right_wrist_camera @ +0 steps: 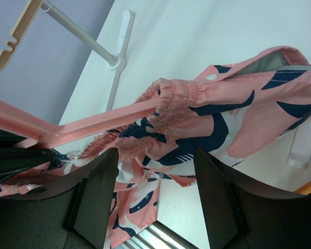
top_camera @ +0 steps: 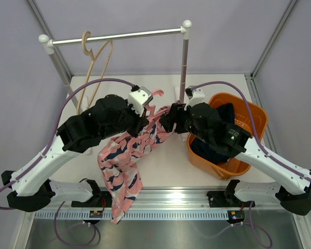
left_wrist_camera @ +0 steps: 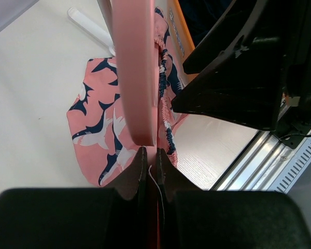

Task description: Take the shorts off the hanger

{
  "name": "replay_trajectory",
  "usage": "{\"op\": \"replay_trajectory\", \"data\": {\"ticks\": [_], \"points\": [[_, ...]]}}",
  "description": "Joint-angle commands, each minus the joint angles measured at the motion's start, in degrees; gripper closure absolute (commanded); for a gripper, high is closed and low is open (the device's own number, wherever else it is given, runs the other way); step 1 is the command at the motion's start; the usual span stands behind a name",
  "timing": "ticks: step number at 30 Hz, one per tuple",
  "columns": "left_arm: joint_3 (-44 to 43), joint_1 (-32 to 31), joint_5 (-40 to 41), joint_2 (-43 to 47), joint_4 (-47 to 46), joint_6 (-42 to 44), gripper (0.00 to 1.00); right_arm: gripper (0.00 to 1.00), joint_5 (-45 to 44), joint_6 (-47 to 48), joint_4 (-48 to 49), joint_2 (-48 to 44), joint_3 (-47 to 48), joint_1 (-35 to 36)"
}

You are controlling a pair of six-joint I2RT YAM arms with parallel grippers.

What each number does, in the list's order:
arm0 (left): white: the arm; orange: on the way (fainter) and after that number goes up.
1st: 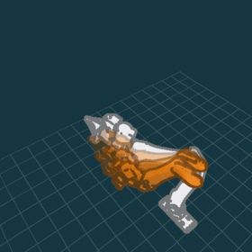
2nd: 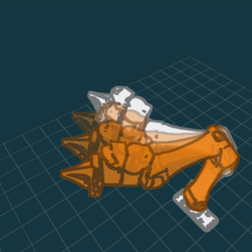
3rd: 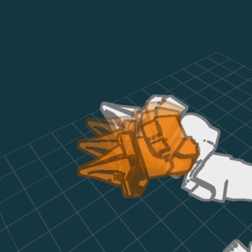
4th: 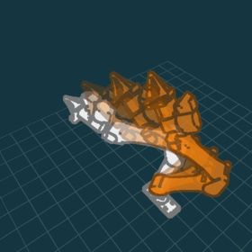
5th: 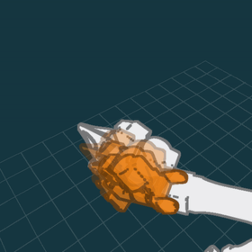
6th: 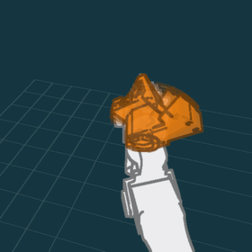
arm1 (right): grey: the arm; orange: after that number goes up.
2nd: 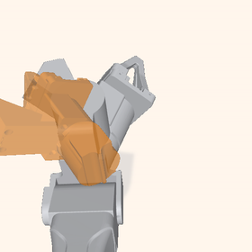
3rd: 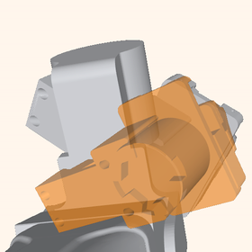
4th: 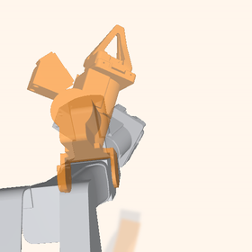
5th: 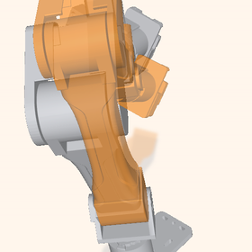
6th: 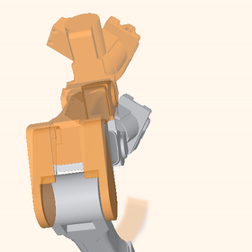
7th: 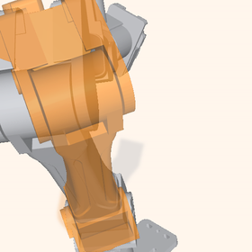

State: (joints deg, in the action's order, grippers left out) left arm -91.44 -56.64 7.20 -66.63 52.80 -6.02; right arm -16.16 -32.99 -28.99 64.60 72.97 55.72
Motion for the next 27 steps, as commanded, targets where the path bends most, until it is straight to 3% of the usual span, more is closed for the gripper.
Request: {"op": "replay_trajectory", "data": {"ticks": [1, 16, 27], "points": [[-0.58, -0.49, -1.31, 0.36, -4.9, -0.48, 1.0, 0.31, -2.38, -1.2, 4.47, 0.7, 1.83, 0.61], [0.38, -1.63, -1.14, 0.63, -5.07, -0.92, 1.0, 0.25, -3.78, -2.34, 5.44, 1.84, 1.21, 0.79], [0.12, -2.42, -0.96, 1.77, -4.19, -1.27, 1.0, 0.41, -8.44, -1.9, 5.17, 2.81, 0.6, 0.88]]}}
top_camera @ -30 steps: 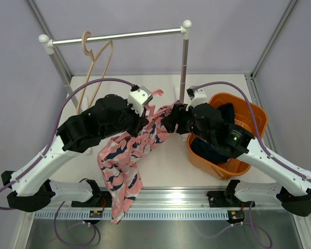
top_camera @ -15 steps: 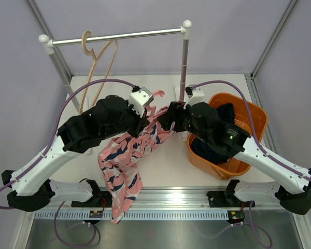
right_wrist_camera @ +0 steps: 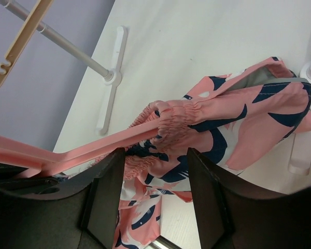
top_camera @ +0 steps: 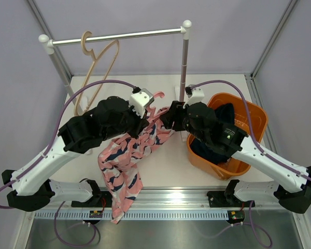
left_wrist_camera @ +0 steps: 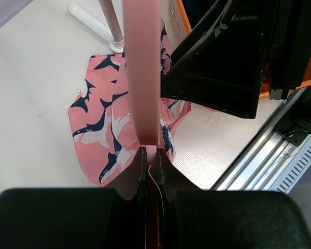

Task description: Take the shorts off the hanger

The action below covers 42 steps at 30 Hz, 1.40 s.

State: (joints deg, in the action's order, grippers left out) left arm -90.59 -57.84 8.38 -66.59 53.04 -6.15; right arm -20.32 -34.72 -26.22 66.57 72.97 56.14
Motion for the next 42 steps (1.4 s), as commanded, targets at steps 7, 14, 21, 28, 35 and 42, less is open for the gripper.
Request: {"op": "replay_trajectory", "data": {"ticks": [7, 14, 21, 28, 35, 42], "points": [[-0.82, -1.39, -2.23, 1.99, -3.99, -1.14, 1.0, 0.54, -4.82, 0.18, 2.22, 2.16, 1.12, 0.37], [-1.0, -1.48, -3.64, 2.6, -3.47, -0.97, 1.0, 0.73, -8.24, 1.05, 1.43, 2.25, 0.86, 0.37], [-0.56, -1.57, -3.11, 3.3, -2.06, -1.14, 1.0, 1.0, -13.51, 2.46, -0.85, 1.99, 2.7, 0.37], [-0.12, -1.66, -2.76, 5.06, -0.66, -1.67, 1.0, 1.0, -18.09, 3.69, -4.81, 1.64, 4.2, -1.55], [0.15, -2.18, -3.55, 7.7, 0.14, -2.64, 1.0, 1.0, -14.68, 4.84, -6.48, -0.38, 3.24, -10.24], [0.41, -2.18, -4.25, 9.37, 0.66, -2.64, 1.0, 1.0, -13.26, 5.98, -6.74, -0.91, 2.27, -15.35]]}}
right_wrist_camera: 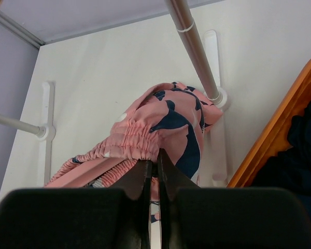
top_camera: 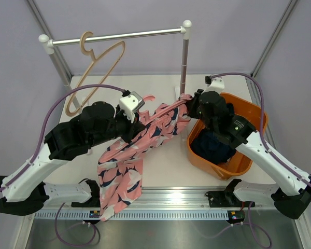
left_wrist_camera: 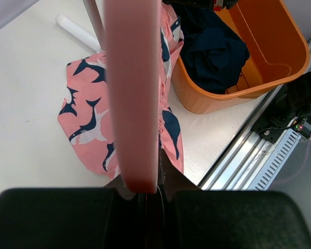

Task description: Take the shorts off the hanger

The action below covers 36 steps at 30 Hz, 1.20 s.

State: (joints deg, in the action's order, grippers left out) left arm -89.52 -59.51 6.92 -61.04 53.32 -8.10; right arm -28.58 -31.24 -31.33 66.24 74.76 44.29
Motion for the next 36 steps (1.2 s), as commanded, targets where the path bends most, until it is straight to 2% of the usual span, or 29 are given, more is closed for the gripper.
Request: {"op": "replay_trajectory", "data": {"ticks": [1, 11, 33, 36], "points": [[-0.49, -0.61, -2.96, 4.08, 0.38, -0.6, 1.0, 1.0, -4.82, 2.59, -1.63, -0.41, 0.56, -4.29], [1.01, -0.61, -3.84, 6.89, 0.38, -0.43, 1.0, 1.0, -1.66, 4.0, -1.45, -0.23, -0.14, -11.41], [2.24, -0.61, -4.54, 12.69, -0.67, 0.01, 1.0, 1.0, 3.7, 7.34, -1.19, -1.11, -2.78, -19.51], [1.89, -0.52, -4.9, 13.05, -0.24, 0.36, 1.0, 1.0, 5.37, 7.86, -1.45, -1.11, -2.87, -22.65]]}}
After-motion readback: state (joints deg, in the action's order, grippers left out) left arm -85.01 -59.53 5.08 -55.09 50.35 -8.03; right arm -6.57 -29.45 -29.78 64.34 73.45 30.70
